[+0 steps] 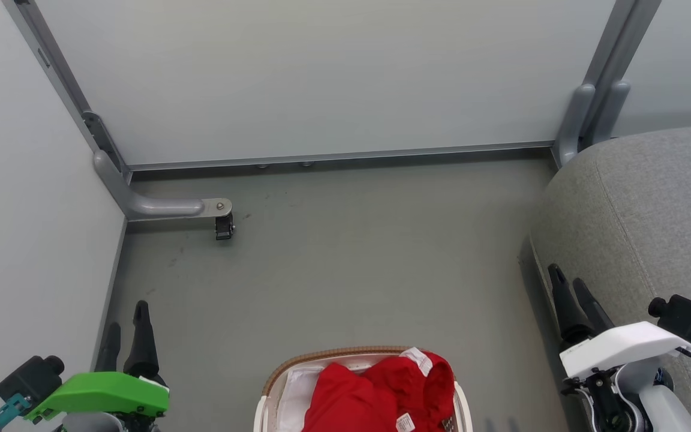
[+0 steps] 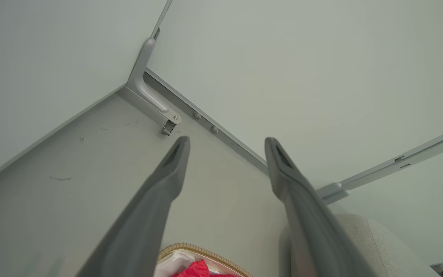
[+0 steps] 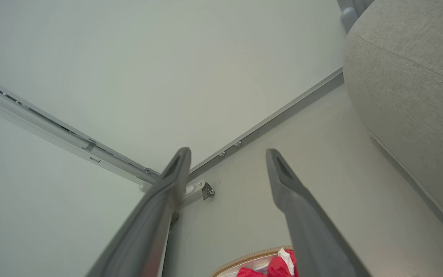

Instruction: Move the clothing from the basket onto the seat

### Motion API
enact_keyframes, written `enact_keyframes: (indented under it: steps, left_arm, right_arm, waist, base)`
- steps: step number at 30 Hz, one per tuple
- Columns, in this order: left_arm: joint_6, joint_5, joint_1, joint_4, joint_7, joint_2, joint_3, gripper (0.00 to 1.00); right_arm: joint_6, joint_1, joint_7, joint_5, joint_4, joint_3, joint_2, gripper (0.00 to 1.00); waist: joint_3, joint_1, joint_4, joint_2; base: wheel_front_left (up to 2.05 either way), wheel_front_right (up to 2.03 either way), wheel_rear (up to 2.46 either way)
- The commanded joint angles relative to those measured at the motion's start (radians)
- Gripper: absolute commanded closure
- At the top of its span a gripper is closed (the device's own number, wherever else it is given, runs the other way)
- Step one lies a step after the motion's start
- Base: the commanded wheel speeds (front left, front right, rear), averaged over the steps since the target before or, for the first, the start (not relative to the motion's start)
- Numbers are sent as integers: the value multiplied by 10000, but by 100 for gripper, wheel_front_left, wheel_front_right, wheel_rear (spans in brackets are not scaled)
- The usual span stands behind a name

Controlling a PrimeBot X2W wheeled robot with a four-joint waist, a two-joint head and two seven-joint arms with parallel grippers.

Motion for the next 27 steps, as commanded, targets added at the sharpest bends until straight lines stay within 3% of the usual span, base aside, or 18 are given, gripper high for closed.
enact_keyframes:
  steps: [1, 14, 27]
  left_arm:
    - [-27, 474, -97, -54, -105, 120, -33, 0]
    - [62, 2505, -197, 123, -483, 157, -159, 0]
    - [193, 3862, 90, 124, -828, 19, -316, 0]
  right_arm:
    - [3, -245, -121, -369, -56, 47, -105, 0]
    - [4, -497, -500, -2660, 157, 251, -174, 0]
    - [4, -253, -831, -4141, 129, 271, -20, 0]
  waist:
    - [5, 0, -3, 0]
    - [51, 0, 0, 0]
    - [37, 0, -11, 0]
  base:
    - [0, 0, 0]
    - [0, 0, 0]
    - [0, 0, 0]
